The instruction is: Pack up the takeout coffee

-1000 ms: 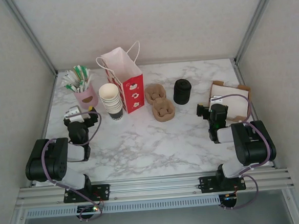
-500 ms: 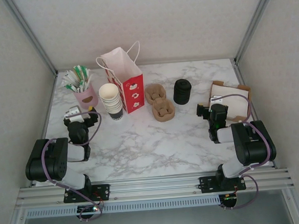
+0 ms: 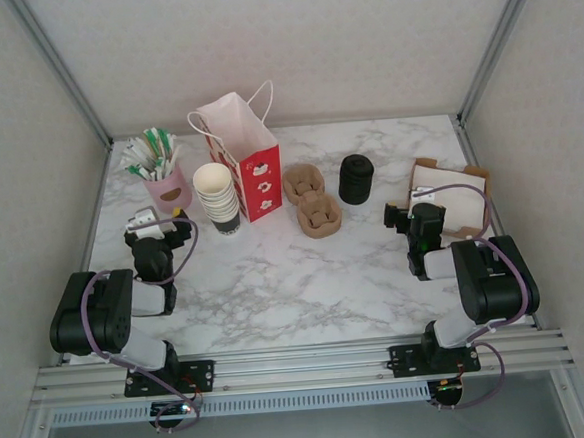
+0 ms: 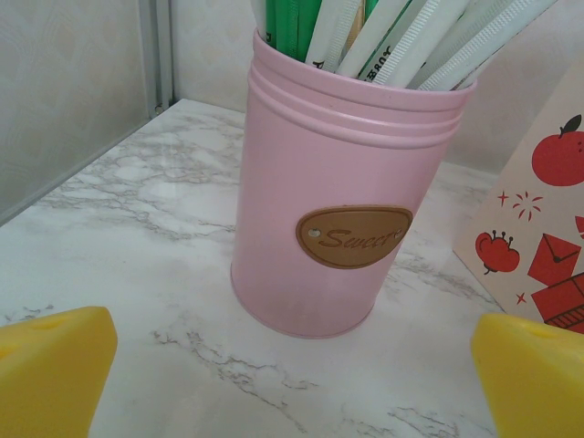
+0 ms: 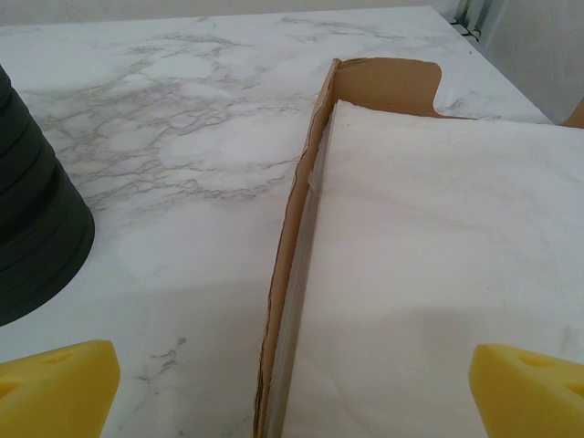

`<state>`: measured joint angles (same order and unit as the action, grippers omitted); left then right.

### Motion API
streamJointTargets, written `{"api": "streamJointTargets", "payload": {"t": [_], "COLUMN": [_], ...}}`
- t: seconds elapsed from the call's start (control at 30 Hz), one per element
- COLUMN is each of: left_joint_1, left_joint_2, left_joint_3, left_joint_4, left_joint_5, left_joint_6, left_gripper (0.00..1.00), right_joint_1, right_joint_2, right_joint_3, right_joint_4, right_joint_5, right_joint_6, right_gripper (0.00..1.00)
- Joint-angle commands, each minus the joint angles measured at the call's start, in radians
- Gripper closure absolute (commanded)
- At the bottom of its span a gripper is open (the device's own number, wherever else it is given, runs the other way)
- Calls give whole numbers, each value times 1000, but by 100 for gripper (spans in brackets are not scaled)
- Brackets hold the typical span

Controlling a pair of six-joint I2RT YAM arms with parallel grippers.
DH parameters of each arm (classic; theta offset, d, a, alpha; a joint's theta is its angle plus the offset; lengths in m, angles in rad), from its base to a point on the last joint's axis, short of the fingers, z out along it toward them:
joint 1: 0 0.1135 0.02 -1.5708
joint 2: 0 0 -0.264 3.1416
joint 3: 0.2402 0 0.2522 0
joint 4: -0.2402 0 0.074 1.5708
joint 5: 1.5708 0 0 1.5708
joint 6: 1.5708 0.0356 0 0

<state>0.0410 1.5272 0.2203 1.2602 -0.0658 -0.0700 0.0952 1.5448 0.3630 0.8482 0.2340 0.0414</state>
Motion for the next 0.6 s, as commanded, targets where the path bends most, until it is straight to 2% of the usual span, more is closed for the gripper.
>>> {"api": "streamJointTargets", "payload": {"t": [0.0,0.33,0.43,0.5,0.57], "left_joint_1": [7,-10,-15,-32,-46], "left_joint_2": [-1,-11,-35,-84,-153], "left_joint_3": [13,5,-3,-15,3], "left_joint_4": [9,17,12,-7,-108], "left_joint_5": [15,27,22,-21,-91], "left_joint_6": [13,40,43,50,37], "left_gripper": [1,0,1,1,1], "right_joint_1": [1,1,5,11,16], "right_joint_2": [-4,-5,-10,-32,-74], "right_joint_3": [15,14,19,16,-1], "right_joint_4": [14,14,5,-12,-15], "right_joint_5": [5,5,-41,-85,-46], "right_joint_6": [3,2,-22,-46,-37], "right_gripper": [1,1,1,1,1]}}
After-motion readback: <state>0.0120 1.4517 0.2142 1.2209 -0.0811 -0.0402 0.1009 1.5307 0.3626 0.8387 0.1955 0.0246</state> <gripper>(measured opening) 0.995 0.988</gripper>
